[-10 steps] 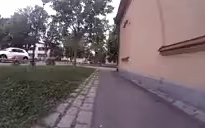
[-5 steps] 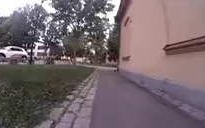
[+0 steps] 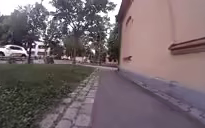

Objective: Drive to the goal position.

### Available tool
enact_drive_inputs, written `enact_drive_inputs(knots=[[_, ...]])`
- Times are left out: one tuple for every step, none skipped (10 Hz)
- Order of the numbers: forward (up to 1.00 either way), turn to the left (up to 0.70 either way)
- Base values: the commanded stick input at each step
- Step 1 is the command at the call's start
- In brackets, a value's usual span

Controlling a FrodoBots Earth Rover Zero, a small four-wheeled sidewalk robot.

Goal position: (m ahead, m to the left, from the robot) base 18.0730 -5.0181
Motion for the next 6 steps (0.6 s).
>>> enact_drive_inputs(knots=[[0.45, 0.0], [0.45, 0.0], [0.45, 0.0], [0.45, 0.0], [0.45, 0.0], [0.45, 0.0]])
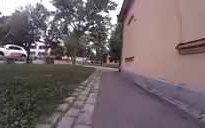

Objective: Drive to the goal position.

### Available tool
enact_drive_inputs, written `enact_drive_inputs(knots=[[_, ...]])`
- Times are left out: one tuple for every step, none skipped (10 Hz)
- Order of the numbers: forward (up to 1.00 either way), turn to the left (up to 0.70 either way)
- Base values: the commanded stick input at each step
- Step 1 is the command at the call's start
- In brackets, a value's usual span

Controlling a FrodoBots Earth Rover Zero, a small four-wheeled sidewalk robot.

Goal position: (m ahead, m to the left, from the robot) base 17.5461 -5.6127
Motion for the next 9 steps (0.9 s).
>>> enact_drive_inputs(knots=[[0.45, 0.0], [0.45, 0.0], [0.45, 0.0], [0.45, 0.0], [0.45, 0.0], [0.45, 0.0], [0.45, 0.0], [0.45, 0.0], [0.45, 0.0]])
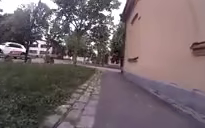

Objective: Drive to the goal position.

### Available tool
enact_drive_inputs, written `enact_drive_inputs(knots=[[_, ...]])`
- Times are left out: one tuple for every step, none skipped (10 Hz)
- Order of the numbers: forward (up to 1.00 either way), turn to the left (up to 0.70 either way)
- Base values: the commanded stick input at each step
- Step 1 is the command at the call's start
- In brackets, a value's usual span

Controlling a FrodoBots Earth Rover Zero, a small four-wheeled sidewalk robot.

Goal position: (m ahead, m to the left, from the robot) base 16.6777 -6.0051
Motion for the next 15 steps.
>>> enact_drive_inputs(knots=[[0.45, 0.0], [0.45, 0.0], [0.45, 0.0], [0.45, 0.0], [0.45, 0.0], [0.45, 0.0], [0.45, 0.0], [0.45, 0.0], [0.45, 0.0], [0.45, 0.0], [0.45, 0.0], [0.45, 0.0], [0.45, 0.0], [0.45, 0.0], [0.45, 0.0]])
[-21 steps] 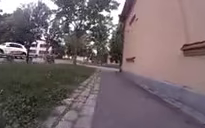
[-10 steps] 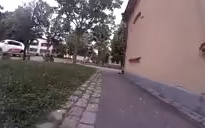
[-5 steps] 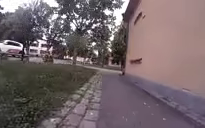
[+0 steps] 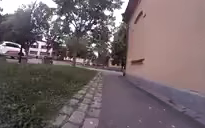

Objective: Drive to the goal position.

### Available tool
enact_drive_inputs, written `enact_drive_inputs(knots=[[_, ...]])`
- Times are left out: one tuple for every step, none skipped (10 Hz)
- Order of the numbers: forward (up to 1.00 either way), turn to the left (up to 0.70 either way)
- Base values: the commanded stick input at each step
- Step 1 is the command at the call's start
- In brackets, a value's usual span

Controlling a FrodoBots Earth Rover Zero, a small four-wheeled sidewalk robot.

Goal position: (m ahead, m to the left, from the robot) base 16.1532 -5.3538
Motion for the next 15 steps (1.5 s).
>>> enact_drive_inputs(knots=[[0.45, 0.0], [0.45, 0.0], [0.45, 0.0], [0.45, -0.04], [0.45, -0.24], [0.45, -0.27], [0.45, -0.27], [0.45, -0.27], [0.45, -0.27], [0.45, -0.27], [0.45, -0.27], [0.45, -0.27], [0.45, -0.27], [0.45, -0.01], [0.45, 0.0]])
